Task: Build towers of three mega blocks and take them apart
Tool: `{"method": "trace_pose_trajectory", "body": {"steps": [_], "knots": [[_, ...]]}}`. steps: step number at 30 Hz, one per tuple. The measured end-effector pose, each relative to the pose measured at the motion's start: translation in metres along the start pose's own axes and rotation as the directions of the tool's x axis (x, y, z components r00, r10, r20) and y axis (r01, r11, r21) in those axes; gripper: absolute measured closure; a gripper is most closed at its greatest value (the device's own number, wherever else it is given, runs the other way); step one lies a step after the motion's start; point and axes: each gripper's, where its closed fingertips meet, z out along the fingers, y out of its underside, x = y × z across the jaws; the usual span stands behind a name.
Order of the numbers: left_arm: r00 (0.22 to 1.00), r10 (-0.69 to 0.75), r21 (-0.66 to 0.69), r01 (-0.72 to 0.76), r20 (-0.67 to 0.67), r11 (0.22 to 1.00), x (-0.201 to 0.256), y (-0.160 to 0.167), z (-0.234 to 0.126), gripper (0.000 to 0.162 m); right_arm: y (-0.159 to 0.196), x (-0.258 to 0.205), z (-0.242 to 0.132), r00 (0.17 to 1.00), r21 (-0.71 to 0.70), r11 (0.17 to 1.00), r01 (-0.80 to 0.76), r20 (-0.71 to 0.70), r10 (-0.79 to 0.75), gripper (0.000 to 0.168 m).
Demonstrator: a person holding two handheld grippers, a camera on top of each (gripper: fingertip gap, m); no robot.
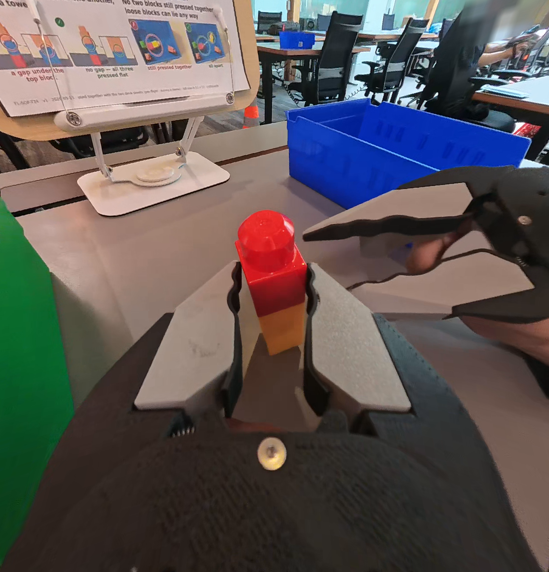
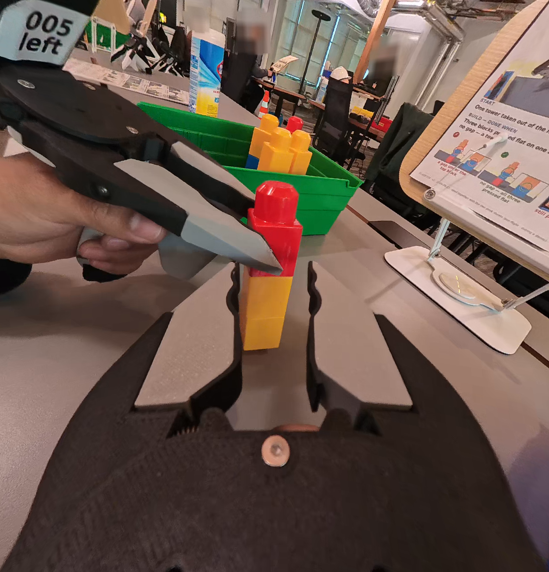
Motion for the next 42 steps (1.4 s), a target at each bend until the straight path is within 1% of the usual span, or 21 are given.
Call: {"method": "trace_pose_trajectory", "body": {"steps": [4, 6, 8, 11, 13, 16, 18, 20, 23, 25, 28, 30, 34, 37, 39, 42], "knots": [[1.0, -0.006, -0.004, 0.006, -0.009, 1.0, 0.002, 0.002, 0.002, 0.123, 0.004, 0.001, 0.001, 1.0, -0.021, 1.0, 0.018, -0.008, -0.018, 0.126], [0.999, -0.012, -0.006, 0.012, -0.029, 1.0, 0.006, 0.004, 0.004, 0.123, 0.012, 0.0, 0.004, 1.0, -0.063, 0.998, 0.017, -0.001, -0.017, 0.126], [1.0, -0.002, -0.006, 0.002, -0.02, 1.0, 0.007, 0.004, 0.006, 0.123, 0.022, 0.004, 0.008, 0.999, -0.115, 0.993, 0.021, -0.024, -0.024, 0.125], [0.999, 0.004, -0.006, -0.005, -0.048, 1.0, 0.016, 0.004, 0.008, 0.123, 0.034, 0.001, 0.013, 1.0, -0.171, 0.985, 0.026, -0.011, -0.028, 0.123], [0.999, 0.009, 0.001, -0.009, -0.053, 1.0, 0.019, 0.004, 0.009, 0.124, 0.039, -0.001, 0.015, 0.999, -0.199, 0.979, 0.041, -0.003, -0.042, 0.13], [0.998, 0.0, 0.02, 0.002, -0.062, 1.0, 0.02, 0.003, 0.009, 0.123, 0.04, 0.0, 0.014, 0.999, -0.208, 0.978, 0.032, 0.003, -0.033, 0.131], [0.997, -0.01, 0.05, 0.014, -0.08, 0.999, 0.021, 0.0, 0.008, 0.12, 0.041, 0.003, 0.013, 1.0, -0.217, 0.976, 0.006, -0.003, -0.007, 0.132], [0.998, -0.014, 0.107, 0.021, -0.069, 0.994, 0.019, -0.006, 0.005, 0.107, 0.042, 0.008, 0.012, 1.0, -0.224, 0.974, -0.024, -0.016, 0.021, 0.133], [0.999, -0.011, 0.195, 0.02, -0.047, 0.981, 0.012, -0.01, -0.001, 0.106, 0.041, 0.019, 0.008, 0.997, -0.215, 0.974, -0.069, -0.056, 0.058, 0.134], [0.999, -0.018, 0.214, 0.028, -0.048, 0.976, 0.008, -0.005, -0.002, 0.106, 0.038, 0.026, 0.005, 0.994, -0.199, 0.976, -0.085, -0.086, 0.069, 0.135], [0.997, -0.035, 0.24, 0.05, -0.066, 0.97, 0.006, -0.007, -0.006, 0.102, 0.034, 0.04, -0.001, 0.985, -0.17, 0.976, -0.134, -0.134, 0.112, 0.136], [0.999, -0.011, 0.244, 0.021, -0.045, 0.97, 0.006, -0.007, -0.008, 0.102, 0.034, 0.048, -0.005, 0.976, -0.157, 0.972, -0.175, -0.161, 0.149, 0.136], [0.998, 0.065, 0.224, -0.059, -0.017, 0.973, 0.015, -0.004, -0.005, 0.101, 0.027, 0.055, -0.01, 0.96, -0.097, 0.964, -0.247, -0.162, 0.229, 0.136], [0.997, 0.073, 0.178, -0.073, 0.006, 0.981, 0.018, 0.0, 0.002, 0.097, 0.011, 0.053, -0.016, 0.951, -0.004, 0.957, -0.291, -0.109, 0.289, 0.136], [0.998, 0.062, 0.137, -0.059, -0.019, 0.989, 0.026, 0.004, 0.01, 0.09, -0.003, 0.05, -0.02, 0.944, 0.071, 0.944, -0.321, -0.052, 0.325, 0.136], [0.994, 0.101, 0.092, -0.097, -0.031, 0.991, 0.039, 0.008, 0.025, 0.082, -0.021, 0.046, -0.026, 0.924, 0.165, 0.909, -0.382, 0.041, 0.38, 0.136]]}}
